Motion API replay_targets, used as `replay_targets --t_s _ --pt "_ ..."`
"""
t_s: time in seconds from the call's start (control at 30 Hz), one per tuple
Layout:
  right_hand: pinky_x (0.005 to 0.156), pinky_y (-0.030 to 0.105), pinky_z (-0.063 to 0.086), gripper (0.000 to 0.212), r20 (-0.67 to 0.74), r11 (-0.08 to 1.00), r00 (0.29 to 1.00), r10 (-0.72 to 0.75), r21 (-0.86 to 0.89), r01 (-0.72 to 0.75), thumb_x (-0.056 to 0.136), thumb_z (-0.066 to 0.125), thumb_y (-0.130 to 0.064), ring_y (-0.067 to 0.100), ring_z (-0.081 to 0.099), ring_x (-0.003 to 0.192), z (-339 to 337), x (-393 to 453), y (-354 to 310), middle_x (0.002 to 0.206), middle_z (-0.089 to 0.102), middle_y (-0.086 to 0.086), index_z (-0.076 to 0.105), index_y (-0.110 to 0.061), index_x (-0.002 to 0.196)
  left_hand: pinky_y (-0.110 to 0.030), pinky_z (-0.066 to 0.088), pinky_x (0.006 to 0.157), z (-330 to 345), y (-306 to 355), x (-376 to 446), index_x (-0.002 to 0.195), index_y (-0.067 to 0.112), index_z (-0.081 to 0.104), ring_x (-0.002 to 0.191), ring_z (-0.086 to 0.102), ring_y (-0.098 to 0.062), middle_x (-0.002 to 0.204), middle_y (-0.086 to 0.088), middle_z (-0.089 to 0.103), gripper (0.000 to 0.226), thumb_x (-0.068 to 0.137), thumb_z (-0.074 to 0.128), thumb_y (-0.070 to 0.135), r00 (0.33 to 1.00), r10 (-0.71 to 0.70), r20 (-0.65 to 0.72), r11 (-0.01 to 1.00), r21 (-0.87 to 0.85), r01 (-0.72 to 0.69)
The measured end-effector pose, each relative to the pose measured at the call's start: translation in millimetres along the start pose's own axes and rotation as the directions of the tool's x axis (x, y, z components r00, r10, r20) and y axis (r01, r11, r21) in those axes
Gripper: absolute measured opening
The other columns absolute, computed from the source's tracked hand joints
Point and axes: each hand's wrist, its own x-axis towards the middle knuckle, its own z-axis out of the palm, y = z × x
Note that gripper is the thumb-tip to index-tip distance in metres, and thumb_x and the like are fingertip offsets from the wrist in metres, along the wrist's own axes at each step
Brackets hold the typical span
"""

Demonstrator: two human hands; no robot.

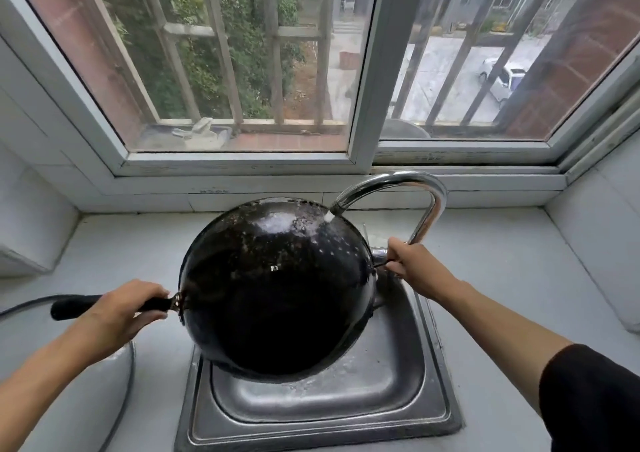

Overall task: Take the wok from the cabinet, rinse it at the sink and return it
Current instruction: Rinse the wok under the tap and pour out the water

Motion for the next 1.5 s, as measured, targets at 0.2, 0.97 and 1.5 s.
replay_targets --t_s 0.2,0.97,1.5 --pt "0.057 0.034 0.040 0.021 -0.011 0.999 0.999 -0.045 -0.014 0.045 0.087 0.064 -0.011 0.024 0.050 0.065 4 16 -15 0.068 0.053 0.002 0.044 -0.015 0.082 -0.021 0.042 0.069 -9 -12 -10 0.097 0.015 0.066 0.080 0.050 -0.002 0.083 0.011 0.060 0.038 0.066 0.084 0.003 0.999 -0.037 0.005 0.999 -0.011 0.037" --pt "0.056 0.030 0.038 0.027 0.045 0.998 0.999 0.001 -0.055 0.001 0.089 0.065 -0.015 0.020 0.051 0.065 -6 -7 14 0.070 0.055 0.002 0.039 -0.021 0.082 -0.036 0.050 0.067 0 24 3 0.092 0.013 0.067 0.073 0.060 -0.017 0.080 0.007 0.065 0.029 0.069 0.082 0.004 0.999 -0.001 0.050 0.999 -0.048 0.004" --pt "0.070 0.029 0.047 0.005 0.120 0.989 0.991 -0.058 -0.129 0.073 0.088 0.066 -0.009 0.019 0.058 0.076 -28 -68 48 0.082 0.065 -0.003 0.064 -0.013 0.087 -0.031 0.055 0.074 25 54 12 0.106 0.009 0.064 0.084 0.066 -0.017 0.105 0.001 0.065 0.045 0.067 0.085 0.011 0.980 0.180 0.086 0.983 0.025 -0.183"
